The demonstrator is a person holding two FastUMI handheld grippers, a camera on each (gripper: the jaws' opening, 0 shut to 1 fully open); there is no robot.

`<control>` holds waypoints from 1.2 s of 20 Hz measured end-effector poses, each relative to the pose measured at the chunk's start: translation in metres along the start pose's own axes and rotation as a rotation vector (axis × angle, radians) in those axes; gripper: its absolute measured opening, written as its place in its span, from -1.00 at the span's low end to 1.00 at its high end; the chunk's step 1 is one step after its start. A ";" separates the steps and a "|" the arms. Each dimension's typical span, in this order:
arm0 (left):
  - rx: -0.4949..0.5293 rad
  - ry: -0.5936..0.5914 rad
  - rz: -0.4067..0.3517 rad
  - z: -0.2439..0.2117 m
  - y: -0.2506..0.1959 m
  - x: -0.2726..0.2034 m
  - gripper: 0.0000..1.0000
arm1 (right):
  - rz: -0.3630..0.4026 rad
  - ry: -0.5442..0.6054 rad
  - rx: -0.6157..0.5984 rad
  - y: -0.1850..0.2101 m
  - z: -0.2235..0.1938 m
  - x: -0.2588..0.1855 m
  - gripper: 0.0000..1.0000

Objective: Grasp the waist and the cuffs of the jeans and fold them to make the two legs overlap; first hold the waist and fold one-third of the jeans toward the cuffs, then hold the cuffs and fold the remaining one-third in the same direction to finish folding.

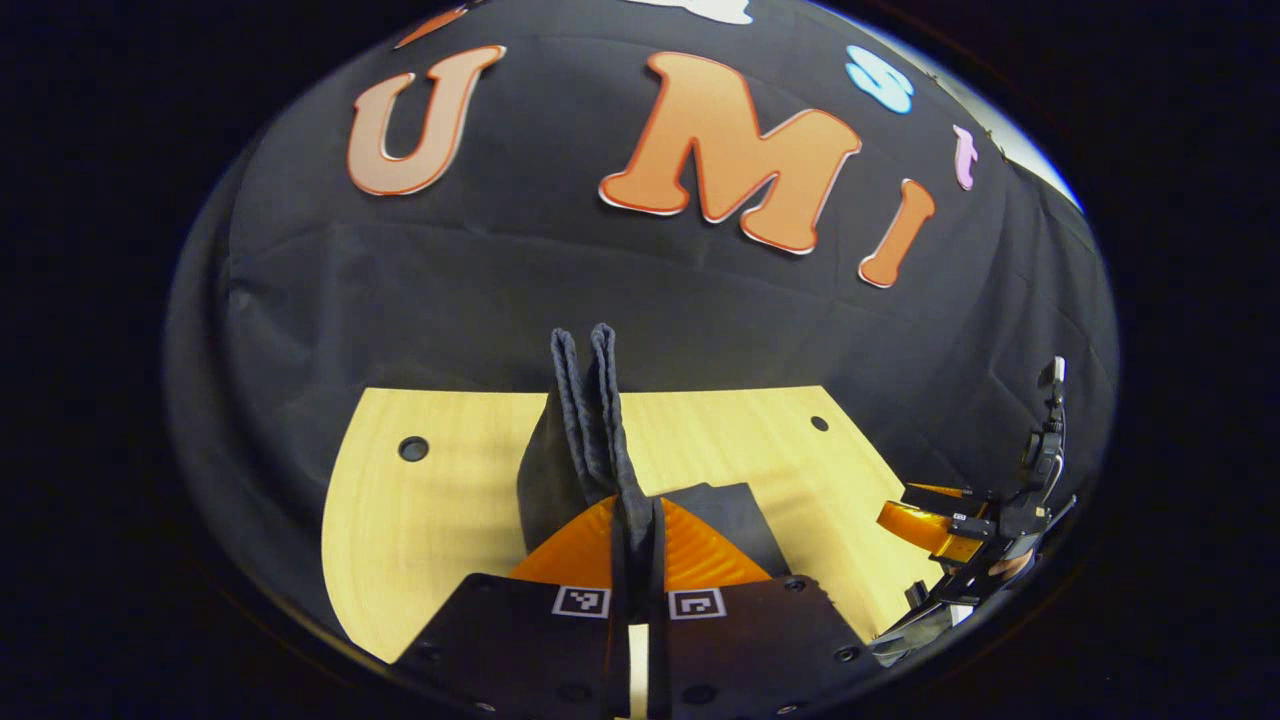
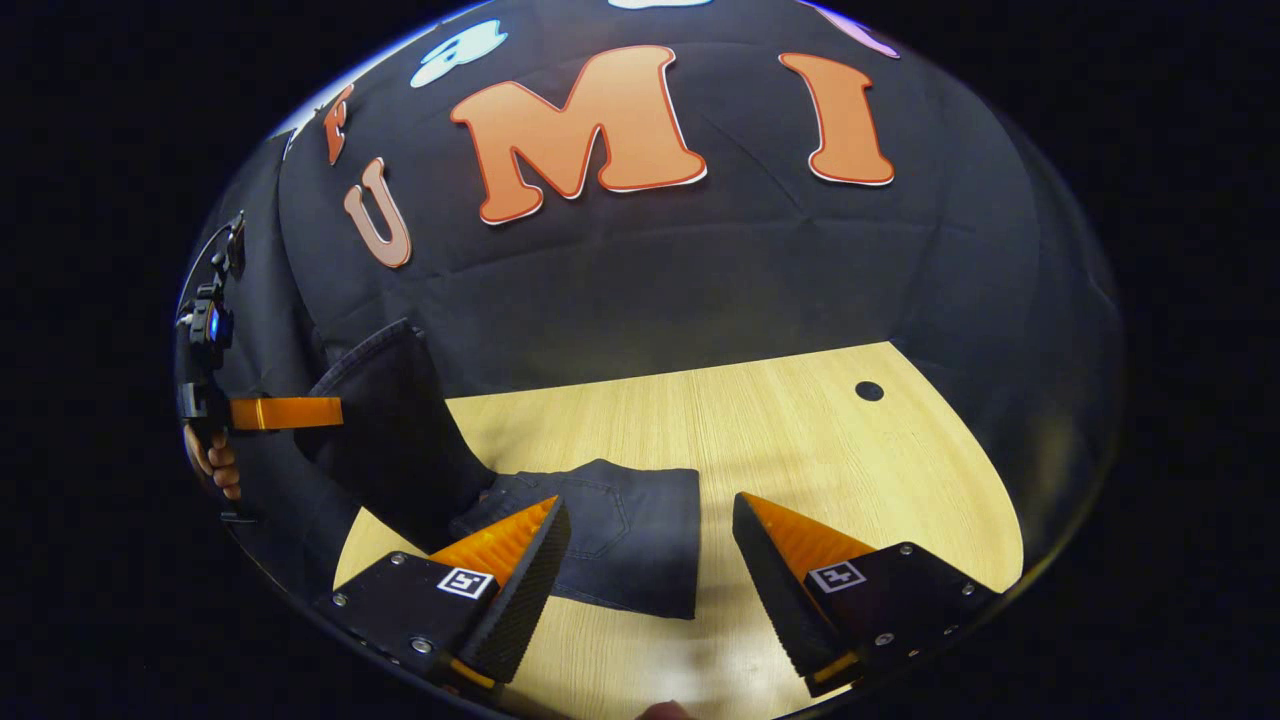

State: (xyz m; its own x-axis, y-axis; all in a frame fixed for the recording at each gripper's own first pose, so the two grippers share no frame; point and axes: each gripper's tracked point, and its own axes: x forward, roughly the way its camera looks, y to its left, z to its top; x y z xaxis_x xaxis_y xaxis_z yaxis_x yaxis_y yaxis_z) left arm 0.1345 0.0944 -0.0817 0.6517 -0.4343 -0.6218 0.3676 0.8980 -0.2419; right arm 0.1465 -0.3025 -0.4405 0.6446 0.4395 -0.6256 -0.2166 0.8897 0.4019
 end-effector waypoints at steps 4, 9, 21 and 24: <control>0.044 0.032 -0.044 -0.007 -0.040 0.020 -0.86 | 0.001 0.006 0.000 -0.013 -0.002 0.001 0.97; 0.119 0.101 -0.092 -0.040 -0.081 0.056 -0.86 | 0.005 0.024 0.002 -0.030 -0.007 0.004 0.97; 0.175 0.243 -0.092 -0.123 -0.126 0.142 -0.85 | 0.003 0.047 0.015 -0.060 -0.019 0.007 0.97; 0.181 0.312 -0.133 -0.154 -0.147 0.152 -0.72 | 0.007 0.019 0.004 -0.057 -0.013 0.004 0.98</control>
State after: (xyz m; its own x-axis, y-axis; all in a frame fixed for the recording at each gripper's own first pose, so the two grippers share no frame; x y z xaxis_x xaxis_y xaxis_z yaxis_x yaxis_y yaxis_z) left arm 0.0776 -0.0925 -0.2561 0.3671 -0.4789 -0.7974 0.5651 0.7957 -0.2178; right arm 0.1520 -0.3495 -0.4746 0.6290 0.4476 -0.6356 -0.2181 0.8864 0.4084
